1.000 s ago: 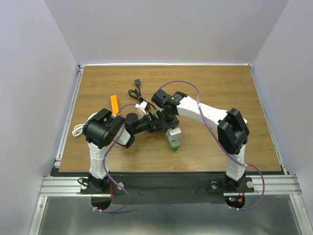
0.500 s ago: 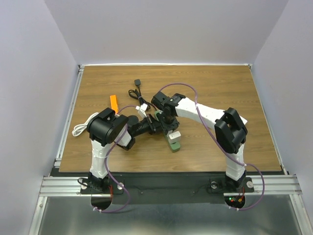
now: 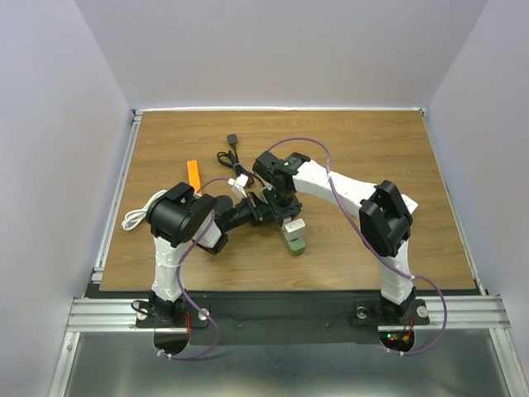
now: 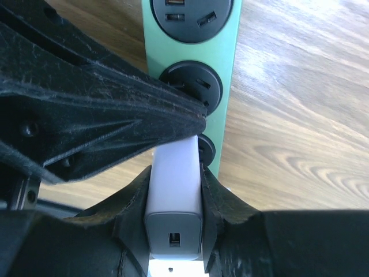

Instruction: Pull the plug off the socket

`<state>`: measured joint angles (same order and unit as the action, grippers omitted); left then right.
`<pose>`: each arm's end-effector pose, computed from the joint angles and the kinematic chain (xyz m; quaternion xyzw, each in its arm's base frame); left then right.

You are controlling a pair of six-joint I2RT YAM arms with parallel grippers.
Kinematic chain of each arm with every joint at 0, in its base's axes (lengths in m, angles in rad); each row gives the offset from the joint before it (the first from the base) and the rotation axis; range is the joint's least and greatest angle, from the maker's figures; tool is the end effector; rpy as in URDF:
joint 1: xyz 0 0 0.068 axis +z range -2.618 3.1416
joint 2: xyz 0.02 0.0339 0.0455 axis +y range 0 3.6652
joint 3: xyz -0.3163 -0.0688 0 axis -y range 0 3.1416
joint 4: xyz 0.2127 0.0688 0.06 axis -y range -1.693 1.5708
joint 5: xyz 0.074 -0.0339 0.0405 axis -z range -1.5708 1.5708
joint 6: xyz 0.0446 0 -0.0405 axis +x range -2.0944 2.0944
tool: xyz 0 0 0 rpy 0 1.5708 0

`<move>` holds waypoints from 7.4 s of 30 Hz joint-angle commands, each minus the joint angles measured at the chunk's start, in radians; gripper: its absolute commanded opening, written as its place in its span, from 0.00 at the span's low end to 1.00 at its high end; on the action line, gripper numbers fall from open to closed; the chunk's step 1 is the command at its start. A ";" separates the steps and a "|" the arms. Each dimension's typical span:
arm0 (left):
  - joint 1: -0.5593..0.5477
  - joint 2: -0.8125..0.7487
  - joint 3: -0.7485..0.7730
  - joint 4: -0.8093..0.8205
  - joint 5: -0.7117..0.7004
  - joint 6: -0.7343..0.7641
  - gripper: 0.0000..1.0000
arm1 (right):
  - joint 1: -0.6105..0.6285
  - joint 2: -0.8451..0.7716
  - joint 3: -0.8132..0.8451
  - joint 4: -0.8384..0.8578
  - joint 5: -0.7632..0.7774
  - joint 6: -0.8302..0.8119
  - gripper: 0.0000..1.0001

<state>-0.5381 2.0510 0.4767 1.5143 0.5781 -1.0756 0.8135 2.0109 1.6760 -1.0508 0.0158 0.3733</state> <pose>0.2765 -0.1934 0.1744 0.0031 0.7246 -0.6181 0.3047 0.2734 0.2881 0.2698 -0.2167 0.9718 0.0452 0.0810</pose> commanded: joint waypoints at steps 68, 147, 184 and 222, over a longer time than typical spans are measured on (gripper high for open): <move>-0.013 -0.060 -0.015 -0.494 0.016 0.135 0.00 | -0.395 -0.175 -0.070 0.083 0.469 0.084 0.91; -0.189 -0.525 0.269 -1.261 -0.070 0.332 0.00 | -0.073 -0.345 -0.444 0.522 0.018 0.256 0.00; -0.238 -0.365 0.902 -1.958 -0.423 0.963 0.56 | -0.152 -0.791 -0.446 -0.049 0.458 0.581 1.00; -0.352 -0.365 0.752 -1.899 -0.389 1.146 0.00 | -0.157 -0.881 -0.556 0.112 0.335 0.521 0.01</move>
<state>-0.8688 1.8229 1.3090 -0.3706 0.1593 0.1219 0.6605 1.1233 1.1183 -1.0565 0.3733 0.9066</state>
